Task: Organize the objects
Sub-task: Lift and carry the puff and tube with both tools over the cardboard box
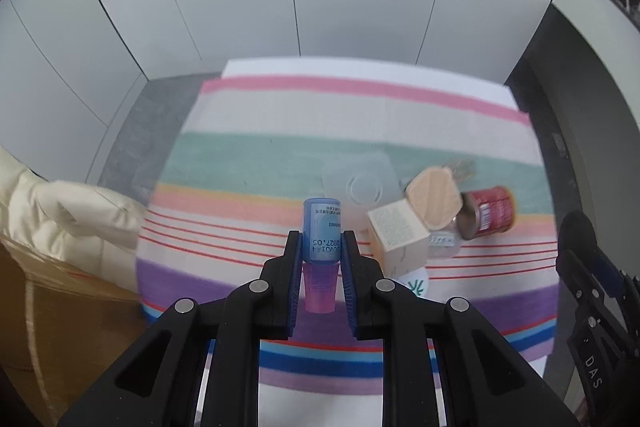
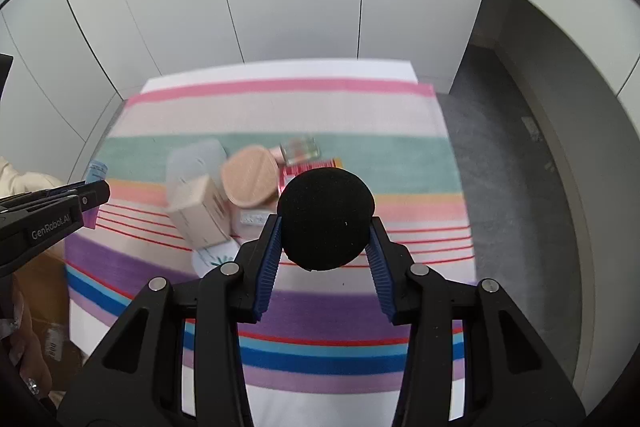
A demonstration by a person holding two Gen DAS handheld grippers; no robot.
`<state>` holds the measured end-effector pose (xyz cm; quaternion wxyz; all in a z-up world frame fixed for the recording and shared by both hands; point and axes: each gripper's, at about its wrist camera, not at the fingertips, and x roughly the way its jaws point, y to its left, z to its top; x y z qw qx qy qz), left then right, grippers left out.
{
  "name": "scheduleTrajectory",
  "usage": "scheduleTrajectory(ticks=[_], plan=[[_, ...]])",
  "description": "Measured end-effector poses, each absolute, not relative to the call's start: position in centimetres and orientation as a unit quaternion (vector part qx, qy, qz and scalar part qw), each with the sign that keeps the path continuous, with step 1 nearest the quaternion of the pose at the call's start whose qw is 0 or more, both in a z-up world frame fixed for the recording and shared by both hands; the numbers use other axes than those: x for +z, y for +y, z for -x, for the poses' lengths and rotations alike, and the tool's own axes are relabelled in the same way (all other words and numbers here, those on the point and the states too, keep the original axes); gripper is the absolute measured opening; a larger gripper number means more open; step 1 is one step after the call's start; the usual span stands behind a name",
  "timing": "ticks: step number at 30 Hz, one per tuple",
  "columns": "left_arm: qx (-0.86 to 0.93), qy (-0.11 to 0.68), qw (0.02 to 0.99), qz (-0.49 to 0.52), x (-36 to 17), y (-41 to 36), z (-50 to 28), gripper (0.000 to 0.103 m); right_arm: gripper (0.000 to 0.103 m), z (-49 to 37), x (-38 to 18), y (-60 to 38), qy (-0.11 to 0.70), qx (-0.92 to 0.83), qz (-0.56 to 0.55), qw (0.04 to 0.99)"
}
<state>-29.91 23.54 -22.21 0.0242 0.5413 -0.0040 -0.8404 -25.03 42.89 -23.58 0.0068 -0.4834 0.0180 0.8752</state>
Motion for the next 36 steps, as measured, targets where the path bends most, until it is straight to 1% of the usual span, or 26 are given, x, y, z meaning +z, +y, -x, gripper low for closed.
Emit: scheduleTrajectory(ticks=[7, 16, 23, 26, 36], plan=[[-0.857, -0.013, 0.023, -0.515, -15.6, 22.2, 29.2, 0.019, 0.044, 24.9, -16.6, 42.4, 0.019, 0.884, 0.468, 0.007], [-0.873, -0.012, 0.022, -0.487, -7.4, 20.8, 27.7, 0.019, 0.044, 23.7, -7.0, 41.1, 0.000, 0.899, 0.438, -0.006], [-0.883, -0.014, 0.010, -0.470, -3.4, 20.4, 25.8, 0.019, 0.044, 22.2, -1.7, 40.5, 0.010, 0.909, 0.415, -0.024], [-0.885, -0.015, 0.007, -0.466, -2.7, 20.5, 25.0, 0.019, 0.044, 21.5, -0.6, 40.2, 0.003, 0.913, 0.407, -0.021], [-0.886, -0.018, -0.002, -0.463, -1.7, 20.4, 22.7, 0.019, 0.044, 19.8, -0.7, 39.6, -0.002, 0.908, 0.418, -0.027]])
